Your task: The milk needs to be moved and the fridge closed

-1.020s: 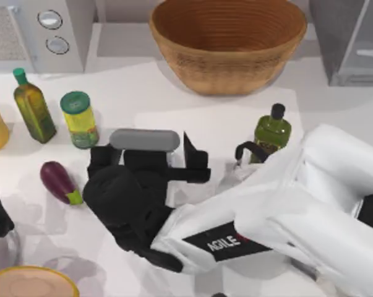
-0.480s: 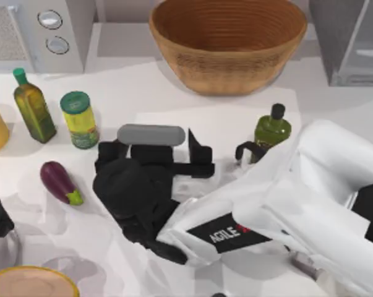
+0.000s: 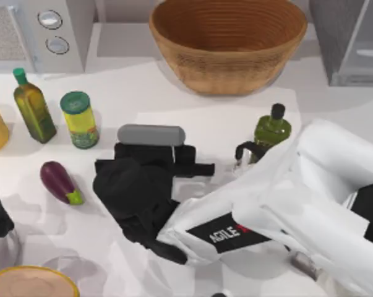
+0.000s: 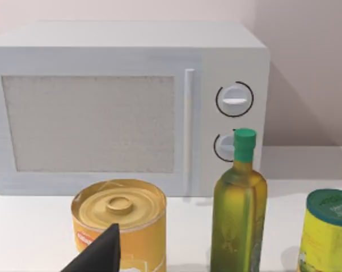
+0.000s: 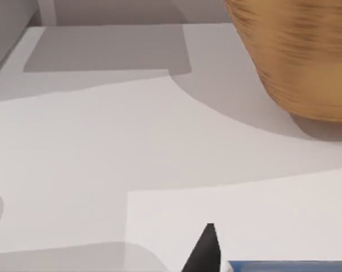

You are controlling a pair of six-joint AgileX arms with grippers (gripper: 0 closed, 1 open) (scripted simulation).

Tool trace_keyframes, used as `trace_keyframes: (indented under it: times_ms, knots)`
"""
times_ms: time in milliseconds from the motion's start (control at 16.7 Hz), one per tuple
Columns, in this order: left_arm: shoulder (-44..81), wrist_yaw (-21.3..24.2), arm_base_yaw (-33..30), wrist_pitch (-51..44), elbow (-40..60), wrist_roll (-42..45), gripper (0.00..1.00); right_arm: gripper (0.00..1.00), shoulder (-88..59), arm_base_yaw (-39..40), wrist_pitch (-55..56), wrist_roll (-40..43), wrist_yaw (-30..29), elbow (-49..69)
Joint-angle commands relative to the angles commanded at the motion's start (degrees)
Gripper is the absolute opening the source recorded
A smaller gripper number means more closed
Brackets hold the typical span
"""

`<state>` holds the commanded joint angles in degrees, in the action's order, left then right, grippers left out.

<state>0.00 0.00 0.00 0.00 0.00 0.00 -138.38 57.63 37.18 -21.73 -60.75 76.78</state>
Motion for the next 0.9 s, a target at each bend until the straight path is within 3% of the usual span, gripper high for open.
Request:
trace_keyframes:
  times_ms: [240, 900]
  knots:
    - [0.00, 0.00, 0.00, 0.00, 0.00, 0.00, 1.00, 0.02, 0.00, 0.00, 0.00, 0.00, 0.00, 0.00]
    - [0.00, 0.00, 0.00, 0.00, 0.00, 0.00, 1.00, 0.00, 0.86, 0.13, -0.83, -0.03, 0.02, -0.07]
